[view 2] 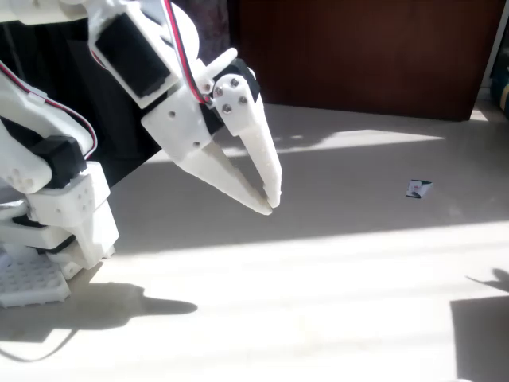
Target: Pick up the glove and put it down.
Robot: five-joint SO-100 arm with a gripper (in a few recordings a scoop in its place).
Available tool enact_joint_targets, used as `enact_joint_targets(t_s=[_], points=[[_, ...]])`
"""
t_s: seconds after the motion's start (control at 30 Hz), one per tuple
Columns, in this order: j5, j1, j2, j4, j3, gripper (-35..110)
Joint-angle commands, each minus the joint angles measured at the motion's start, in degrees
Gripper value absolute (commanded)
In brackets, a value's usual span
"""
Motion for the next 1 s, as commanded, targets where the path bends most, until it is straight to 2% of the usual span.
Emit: enact_joint_targets(t_s=[0.0,0.63,0.97], points=[[-0.26,0.70,7.47,-0.62,5.89,0],[-0.26,0.62,36.21,-0.62,29.44,0],[-0.26,0.62,43.95,0.00,36.74,0]])
